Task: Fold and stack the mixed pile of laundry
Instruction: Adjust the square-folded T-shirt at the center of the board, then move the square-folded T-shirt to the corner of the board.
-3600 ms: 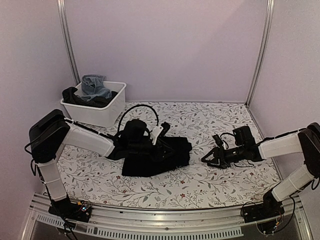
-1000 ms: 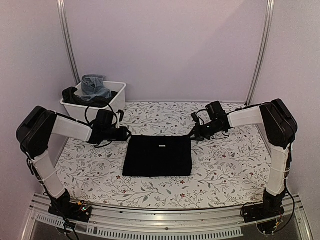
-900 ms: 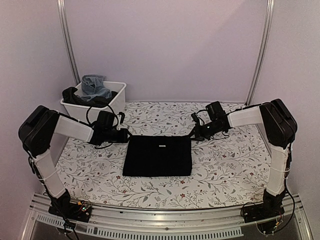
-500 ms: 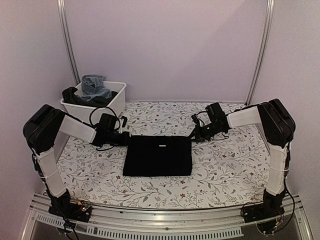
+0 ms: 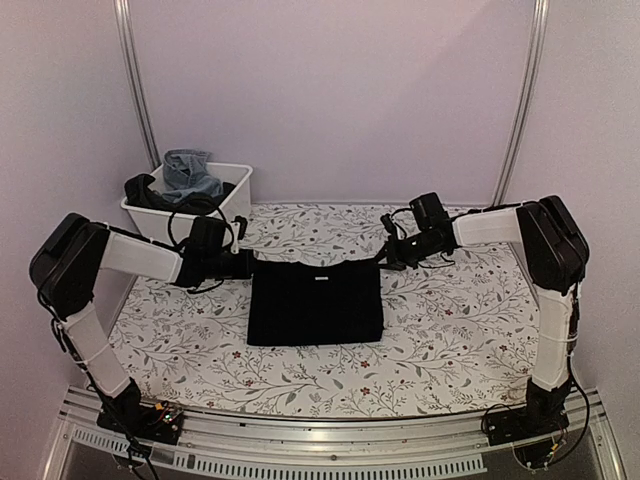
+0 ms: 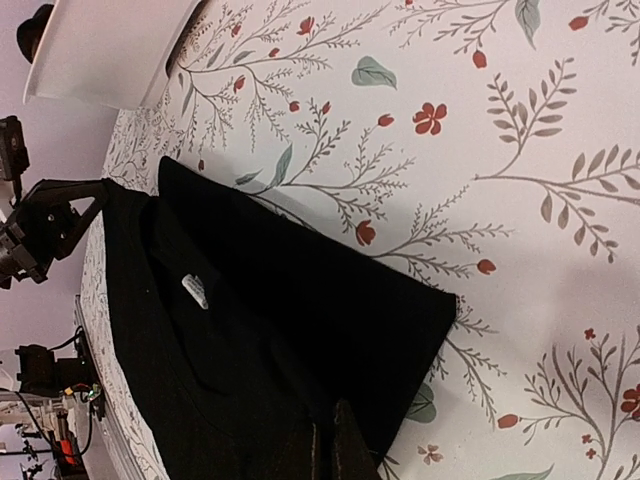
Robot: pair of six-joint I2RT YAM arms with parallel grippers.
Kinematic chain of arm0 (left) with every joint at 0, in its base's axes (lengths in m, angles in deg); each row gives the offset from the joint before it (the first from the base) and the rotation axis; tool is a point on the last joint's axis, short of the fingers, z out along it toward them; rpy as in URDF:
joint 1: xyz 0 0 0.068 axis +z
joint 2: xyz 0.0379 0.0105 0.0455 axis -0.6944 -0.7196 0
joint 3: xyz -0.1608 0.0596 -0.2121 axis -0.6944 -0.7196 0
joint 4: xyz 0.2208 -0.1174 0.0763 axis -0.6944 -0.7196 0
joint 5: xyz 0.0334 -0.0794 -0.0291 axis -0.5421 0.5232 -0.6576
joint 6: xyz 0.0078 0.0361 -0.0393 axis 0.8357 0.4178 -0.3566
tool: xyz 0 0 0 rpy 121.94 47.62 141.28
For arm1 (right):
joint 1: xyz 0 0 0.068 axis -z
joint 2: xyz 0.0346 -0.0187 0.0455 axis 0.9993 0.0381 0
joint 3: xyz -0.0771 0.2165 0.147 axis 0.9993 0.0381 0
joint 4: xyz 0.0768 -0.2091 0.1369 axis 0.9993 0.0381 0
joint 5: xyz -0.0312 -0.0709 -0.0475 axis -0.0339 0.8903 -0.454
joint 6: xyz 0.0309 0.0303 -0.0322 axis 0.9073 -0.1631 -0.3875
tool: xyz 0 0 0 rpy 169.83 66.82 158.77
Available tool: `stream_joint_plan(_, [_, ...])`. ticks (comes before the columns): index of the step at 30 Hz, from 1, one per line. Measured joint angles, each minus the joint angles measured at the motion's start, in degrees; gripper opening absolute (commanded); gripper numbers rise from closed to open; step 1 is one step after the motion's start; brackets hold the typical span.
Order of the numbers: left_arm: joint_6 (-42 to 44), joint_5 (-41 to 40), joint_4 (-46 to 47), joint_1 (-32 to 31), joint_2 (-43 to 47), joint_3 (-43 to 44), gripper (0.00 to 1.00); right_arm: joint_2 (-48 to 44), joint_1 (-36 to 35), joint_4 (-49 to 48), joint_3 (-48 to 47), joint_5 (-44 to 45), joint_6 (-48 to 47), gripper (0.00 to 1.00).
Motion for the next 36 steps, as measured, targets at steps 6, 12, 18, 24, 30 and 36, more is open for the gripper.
stream_joint_plan(6, [-0.39, -1.55, 0.98, 0.39, -5.84, 0.02, 0.00, 4.59, 0.57, -0.11, -4.07, 0.31, -0.44, 0.03])
stream_joint_plan(12, [-0.76, -2.84, 1.05, 0.96, -9.09, 1.25, 0.14, 9.49, 0.90, -0.76, -6.49, -0.48, -1.40, 0.52])
stream_joint_plan(18, [-0.87, -6.21, -0.74, 1.14, -4.37, 0.31, 0.47, 3.17, 1.09, -1.01, -1.20, 2.49, -2.21, 0.69])
stream_joint_plan(24, [0.90, -8.04, -4.15, -6.40, 7.72, -0.85, 0.50, -15.34, -1.86, -3.06, 11.17, 1.22, -2.12, 0.68])
stream_joint_plan(30, [-0.94, -5.33, -6.23, -16.72, 6.32, -0.83, 0.50, -16.72, -13.07, -9.81, 19.54, -3.30, 2.58, 0.68])
stream_joint_plan(36, [-4.37, -5.33, -6.51, -19.58, -1.55, -0.83, 0.50, -7.76, -16.26, -14.56, 20.79, -4.48, 5.62, 0.68])
